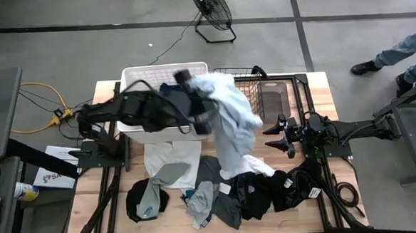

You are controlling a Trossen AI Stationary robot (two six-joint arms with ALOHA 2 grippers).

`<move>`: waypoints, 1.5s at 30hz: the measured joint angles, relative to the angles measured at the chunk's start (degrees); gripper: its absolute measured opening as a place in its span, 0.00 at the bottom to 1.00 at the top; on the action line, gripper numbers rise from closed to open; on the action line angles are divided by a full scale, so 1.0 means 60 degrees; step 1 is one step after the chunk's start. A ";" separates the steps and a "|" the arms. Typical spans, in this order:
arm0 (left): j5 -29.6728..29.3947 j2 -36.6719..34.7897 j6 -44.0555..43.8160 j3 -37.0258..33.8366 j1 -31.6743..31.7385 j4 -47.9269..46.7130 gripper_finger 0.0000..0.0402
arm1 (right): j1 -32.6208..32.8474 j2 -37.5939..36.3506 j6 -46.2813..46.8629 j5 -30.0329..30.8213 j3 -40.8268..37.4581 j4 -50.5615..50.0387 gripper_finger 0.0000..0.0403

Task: Pick & Place Cloths
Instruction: Put the light blue shirt into the white laundry organizer

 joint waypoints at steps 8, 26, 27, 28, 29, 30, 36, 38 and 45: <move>-0.2274 -0.0767 0.1586 0.0000 0.0011 0.1963 0.01 | -0.0001 0.0000 -0.0001 0.0001 0.0000 -0.0111 0.59; -0.4103 -0.1378 0.6890 0.0000 0.0015 0.7157 0.01 | 0.0000 0.0000 -0.0001 0.0000 0.0000 -0.0170 0.59; -0.4170 -0.1454 0.6905 0.0000 0.0015 0.7137 0.01 | 0.0000 0.0000 0.0000 0.0000 -0.0001 -0.0170 0.59; -0.4256 -0.1502 0.6921 0.0000 0.0015 0.7102 0.01 | 0.0000 0.0000 0.0000 0.0000 0.0000 -0.0170 0.59; -0.4312 -0.1528 0.6969 0.0000 0.0018 0.7123 0.01 | 0.0000 0.0000 0.0000 0.0000 -0.0001 -0.0171 0.59; -0.4375 -0.1546 0.7083 0.0000 0.0018 0.7230 0.01 | -0.0001 0.0000 -0.0001 0.0000 -0.0002 -0.0175 0.59; -0.5331 -0.1792 0.8252 0.0000 0.0018 0.7771 0.01 | -0.0001 0.0000 0.0000 0.0000 0.0000 -0.0171 0.59; -0.5502 -0.1872 0.8281 0.0000 0.0018 0.7752 0.01 | 0.0000 0.0000 0.0000 0.0001 -0.0001 -0.0177 0.59; -0.5831 -0.2340 0.7998 0.0000 0.0018 0.7731 0.01 | 0.0000 0.0000 0.0000 0.0000 0.0000 -0.0187 0.59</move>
